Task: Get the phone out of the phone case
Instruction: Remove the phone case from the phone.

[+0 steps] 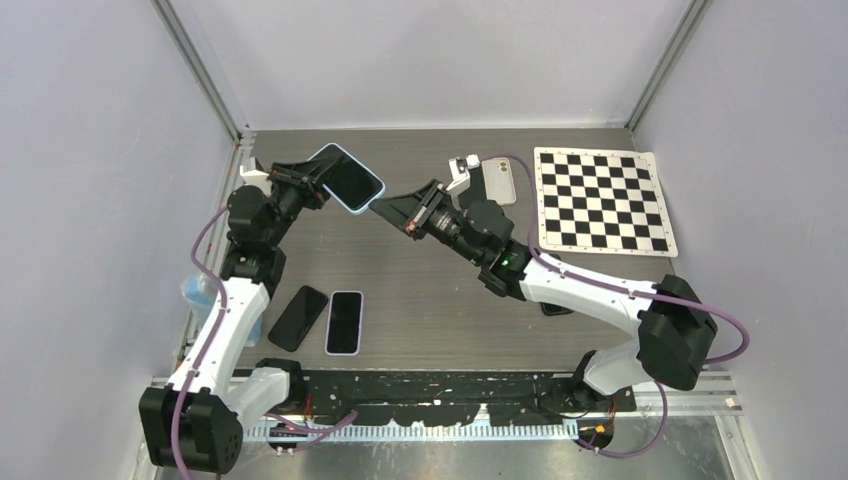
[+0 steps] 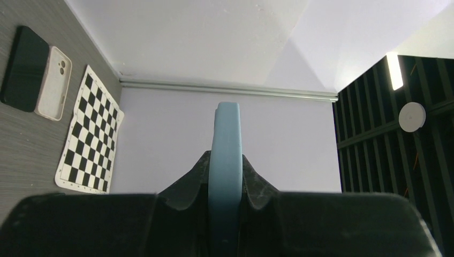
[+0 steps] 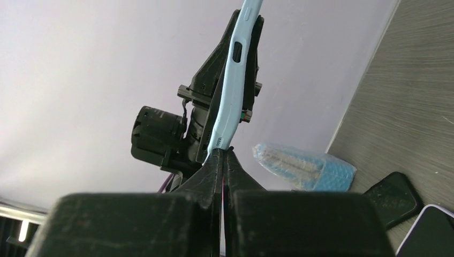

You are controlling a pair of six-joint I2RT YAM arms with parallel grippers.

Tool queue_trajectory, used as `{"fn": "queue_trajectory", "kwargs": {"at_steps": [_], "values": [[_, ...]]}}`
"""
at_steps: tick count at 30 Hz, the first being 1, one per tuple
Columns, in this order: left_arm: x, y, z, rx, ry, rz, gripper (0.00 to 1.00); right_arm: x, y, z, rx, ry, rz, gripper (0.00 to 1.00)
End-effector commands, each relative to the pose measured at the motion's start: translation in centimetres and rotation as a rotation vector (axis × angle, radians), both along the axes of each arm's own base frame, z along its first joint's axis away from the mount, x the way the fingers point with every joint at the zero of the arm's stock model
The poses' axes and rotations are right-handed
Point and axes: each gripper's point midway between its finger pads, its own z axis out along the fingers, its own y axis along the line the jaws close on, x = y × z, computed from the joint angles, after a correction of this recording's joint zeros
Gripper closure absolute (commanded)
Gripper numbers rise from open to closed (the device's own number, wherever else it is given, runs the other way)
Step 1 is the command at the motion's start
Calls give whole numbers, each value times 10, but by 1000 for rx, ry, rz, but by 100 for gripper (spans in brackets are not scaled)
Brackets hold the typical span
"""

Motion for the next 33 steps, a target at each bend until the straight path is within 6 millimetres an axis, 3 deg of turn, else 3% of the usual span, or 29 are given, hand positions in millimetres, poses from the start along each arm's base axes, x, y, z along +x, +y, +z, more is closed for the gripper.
{"fn": "queue_trajectory", "kwargs": {"at_steps": [1,10,14,15,16,17,18,19,20,21,23,28,33], "values": [[-57,-27,82,-80,-235,-218,100,54,-16,-118,-353,202,-245,99],[-53,-27,76,-79,-230,-210,100,67,-15,-143,-409,231,-241,99],[-42,-24,64,-27,-209,-162,100,62,-17,-127,-349,160,-203,94],[-40,-23,61,-15,-206,-152,100,60,-17,-112,-312,124,-184,88],[-37,-23,58,-7,-202,-143,100,54,-19,-116,-318,103,-160,83],[-34,-22,54,-1,-194,-138,100,51,-22,-96,-267,49,-156,71],[-31,-23,50,6,-187,-136,100,45,-25,-99,-275,19,-138,65],[-27,-24,46,10,-179,-138,100,42,-30,-82,-248,-53,-143,52],[-25,-24,43,8,-172,-140,100,33,-31,-86,-259,-78,-106,46],[-22,-25,41,6,-171,-143,100,27,-35,-73,-248,-136,-102,36],[-18,-26,36,4,-162,-145,100,13,-39,-67,-250,-207,-60,28],[-13,-27,29,27,-160,-148,100,-26,-38,-42,-193,-347,90,26],[-10,-34,20,75,-165,-188,100,-53,-41,-9,-101,-414,187,39]]}}
